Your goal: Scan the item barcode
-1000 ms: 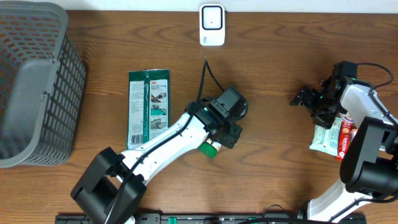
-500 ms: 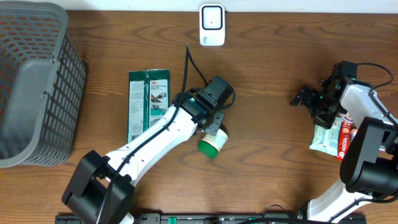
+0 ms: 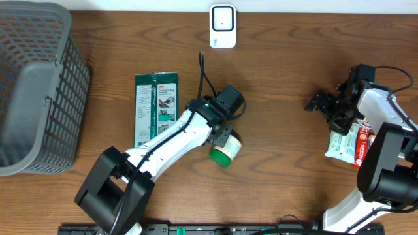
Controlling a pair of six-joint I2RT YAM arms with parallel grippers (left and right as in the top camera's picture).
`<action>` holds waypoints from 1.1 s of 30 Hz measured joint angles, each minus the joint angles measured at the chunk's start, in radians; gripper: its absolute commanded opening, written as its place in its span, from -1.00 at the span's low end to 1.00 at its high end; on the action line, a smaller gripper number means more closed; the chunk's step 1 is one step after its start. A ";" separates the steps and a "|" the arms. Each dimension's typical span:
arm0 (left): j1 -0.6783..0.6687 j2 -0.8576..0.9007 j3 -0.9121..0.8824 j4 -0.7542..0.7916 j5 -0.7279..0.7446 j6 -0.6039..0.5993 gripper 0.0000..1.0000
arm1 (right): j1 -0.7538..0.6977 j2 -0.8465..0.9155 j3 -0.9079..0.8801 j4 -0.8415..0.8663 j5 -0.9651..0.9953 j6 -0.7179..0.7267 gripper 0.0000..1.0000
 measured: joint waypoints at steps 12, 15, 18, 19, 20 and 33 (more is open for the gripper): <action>0.000 0.000 0.000 0.000 0.133 0.000 -0.85 | 0.000 0.000 0.000 0.000 0.000 0.000 0.98; 0.000 0.000 0.000 0.000 0.182 0.000 -0.85 | 0.000 0.000 0.000 0.000 0.000 0.000 0.99; 0.000 0.000 0.000 0.000 0.222 0.000 -0.85 | 0.000 0.000 0.000 0.000 0.000 0.000 0.98; 0.000 0.000 0.000 0.000 0.234 0.000 -0.85 | 0.000 0.000 0.000 0.000 0.000 0.000 0.99; 0.000 0.000 0.000 0.000 0.246 0.000 -0.85 | 0.000 0.000 0.000 0.000 0.000 0.000 0.98; 0.000 0.000 0.000 0.000 0.296 0.000 -0.85 | 0.000 0.000 0.000 0.000 0.000 0.000 0.98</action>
